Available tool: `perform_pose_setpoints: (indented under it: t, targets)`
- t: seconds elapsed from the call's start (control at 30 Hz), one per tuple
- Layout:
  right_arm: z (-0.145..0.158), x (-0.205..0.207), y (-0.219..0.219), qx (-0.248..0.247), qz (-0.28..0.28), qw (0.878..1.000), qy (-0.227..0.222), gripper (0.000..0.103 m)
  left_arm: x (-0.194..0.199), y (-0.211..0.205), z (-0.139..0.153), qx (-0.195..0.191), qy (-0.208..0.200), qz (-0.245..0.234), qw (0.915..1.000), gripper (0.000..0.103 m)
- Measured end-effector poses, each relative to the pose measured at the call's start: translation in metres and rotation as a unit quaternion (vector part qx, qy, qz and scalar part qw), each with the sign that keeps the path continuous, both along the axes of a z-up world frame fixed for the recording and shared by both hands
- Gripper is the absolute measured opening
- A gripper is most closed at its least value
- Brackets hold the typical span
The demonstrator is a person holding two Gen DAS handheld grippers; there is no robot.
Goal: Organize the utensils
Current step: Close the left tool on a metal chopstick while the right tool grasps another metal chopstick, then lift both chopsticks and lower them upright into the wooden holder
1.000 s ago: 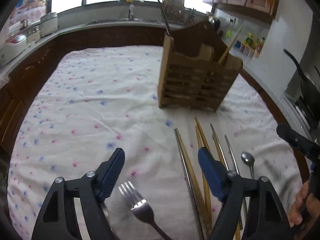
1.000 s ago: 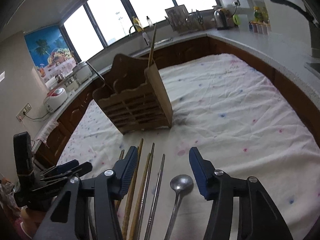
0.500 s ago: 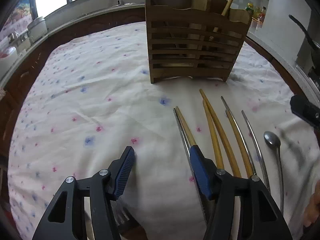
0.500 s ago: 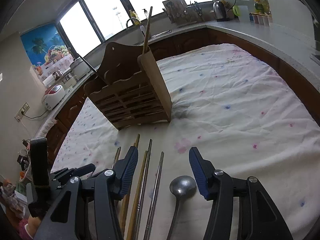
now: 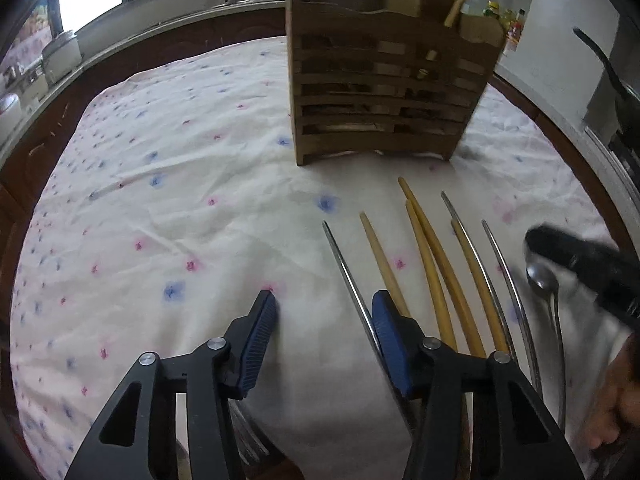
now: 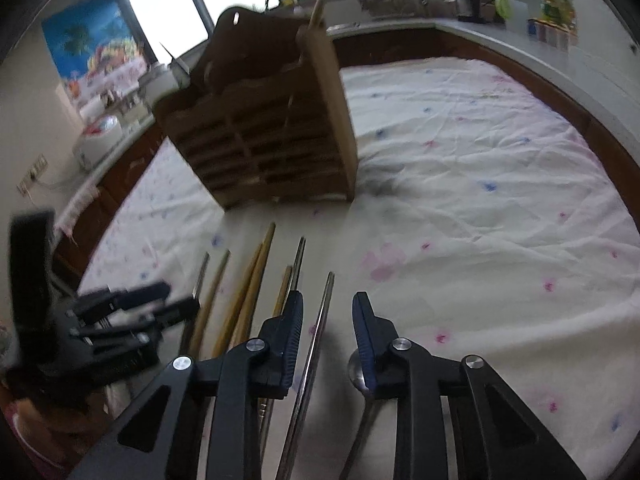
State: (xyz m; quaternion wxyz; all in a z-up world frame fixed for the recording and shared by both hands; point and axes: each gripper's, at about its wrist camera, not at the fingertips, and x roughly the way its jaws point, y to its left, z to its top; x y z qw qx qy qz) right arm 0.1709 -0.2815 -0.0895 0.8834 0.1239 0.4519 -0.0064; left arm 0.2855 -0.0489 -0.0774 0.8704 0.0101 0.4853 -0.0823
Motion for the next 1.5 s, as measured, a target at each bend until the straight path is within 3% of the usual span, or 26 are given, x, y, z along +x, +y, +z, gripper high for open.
perform_pose_setpoints:
  t: [0.1, 0.23, 0.33, 0.4, 0.43, 0.7, 0.97, 1.13, 1.3, 1.5]
  targets:
    - [-0.013, 0.008, 0.006, -0.019, 0.009, 0.999, 0.025, 0.023, 0.009, 0.002, 0.001, -0.004, 0.003, 0.0, 1.0, 0.048]
    - [-0.013, 0.011, 0.017, -0.057, 0.019, 0.998, 0.022, 0.022, 0.02, -0.004, -0.001, 0.014, 0.0, -0.006, 0.9999, 0.04]
    - [-0.015, 0.013, 0.026, -0.089, 0.031, 0.995, 0.019, 0.021, 0.024, -0.01, -0.003, 0.022, -0.008, -0.017, 0.9996, 0.03]
    - [-0.015, 0.011, 0.028, -0.097, 0.037, 0.994, 0.016, 0.015, 0.024, -0.014, -0.004, 0.023, -0.011, -0.028, 0.9993, 0.016]
    - [-0.015, 0.009, 0.027, -0.094, 0.038, 0.995, 0.013, 0.009, 0.022, -0.017, -0.005, 0.025, -0.016, -0.036, 0.9989, 0.013]
    - [-0.007, 0.007, 0.013, -0.019, 0.026, 0.999, 0.006, 0.005, 0.016, -0.006, 0.0, 0.0, -0.02, -0.028, 0.9994, 0.0]
    - [0.038, -0.013, 0.016, 0.0, 0.032, 0.999, -0.041, 0.004, -0.012, 0.01, 0.036, -0.05, -0.047, -0.031, 0.9972, 0.0]
    - [0.06, -0.024, 0.013, 0.001, 0.03, 0.998, -0.063, 0.004, -0.028, 0.017, 0.054, -0.057, -0.055, -0.037, 0.9961, 0.0]
    - [0.061, -0.033, 0.013, 0.001, 0.025, 0.998, -0.065, 0.004, -0.02, 0.01, 0.03, -0.038, -0.006, -0.043, 0.9984, 0.006]
    - [0.056, -0.038, 0.005, 0.011, 0.011, 0.998, -0.061, 0.004, -0.008, -0.002, 0.004, -0.002, 0.015, -0.043, 0.999, 0.016]
